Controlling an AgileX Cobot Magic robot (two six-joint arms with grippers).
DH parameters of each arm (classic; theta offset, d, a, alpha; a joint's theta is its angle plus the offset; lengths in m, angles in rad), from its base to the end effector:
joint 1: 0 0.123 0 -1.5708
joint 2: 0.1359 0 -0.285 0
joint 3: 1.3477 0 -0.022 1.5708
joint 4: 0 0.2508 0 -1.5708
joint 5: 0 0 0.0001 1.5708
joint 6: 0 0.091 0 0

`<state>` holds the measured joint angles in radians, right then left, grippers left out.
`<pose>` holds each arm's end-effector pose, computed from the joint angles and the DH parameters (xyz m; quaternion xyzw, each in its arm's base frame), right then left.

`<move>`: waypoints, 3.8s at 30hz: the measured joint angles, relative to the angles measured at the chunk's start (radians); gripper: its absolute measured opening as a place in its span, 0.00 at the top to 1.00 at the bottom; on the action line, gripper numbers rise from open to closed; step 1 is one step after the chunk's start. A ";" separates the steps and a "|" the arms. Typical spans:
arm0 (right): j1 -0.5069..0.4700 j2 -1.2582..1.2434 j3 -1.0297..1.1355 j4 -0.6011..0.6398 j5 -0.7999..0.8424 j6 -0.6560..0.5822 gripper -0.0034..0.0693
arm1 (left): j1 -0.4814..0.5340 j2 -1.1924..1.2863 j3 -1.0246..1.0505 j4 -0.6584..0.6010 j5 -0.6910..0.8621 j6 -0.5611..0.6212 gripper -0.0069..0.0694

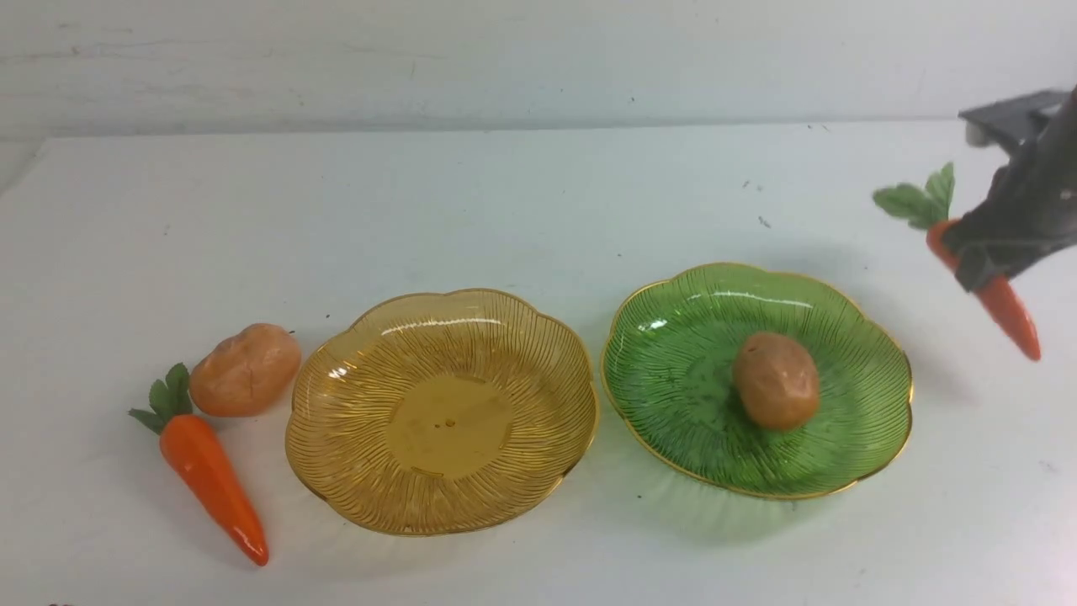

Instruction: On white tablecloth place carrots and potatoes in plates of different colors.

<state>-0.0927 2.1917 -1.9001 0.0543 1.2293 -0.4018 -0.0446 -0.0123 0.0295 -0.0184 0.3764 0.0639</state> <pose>0.4566 -0.0378 0.2108 -0.1463 0.9865 0.0086 0.0728 0.0525 -0.0030 0.1701 0.0388 0.8058 -0.0021 0.5909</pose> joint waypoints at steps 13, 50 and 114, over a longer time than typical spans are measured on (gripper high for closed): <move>0.406 -0.117 -0.071 0.488 0.003 0.061 0.59 | 0.000 0.000 0.000 0.000 0.000 0.000 0.91; 0.502 -0.976 0.503 -0.064 -0.001 0.378 0.97 | 0.000 0.189 -0.187 -0.772 -0.064 -0.155 0.91; 0.501 -1.231 0.959 -0.177 -0.144 0.418 0.97 | -0.180 1.738 -1.170 -0.382 0.262 -0.104 0.08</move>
<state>0.4080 0.9612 -0.9411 -0.1229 1.0858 0.0167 -0.2250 1.7261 -1.1404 -0.4005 0.6381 -0.0398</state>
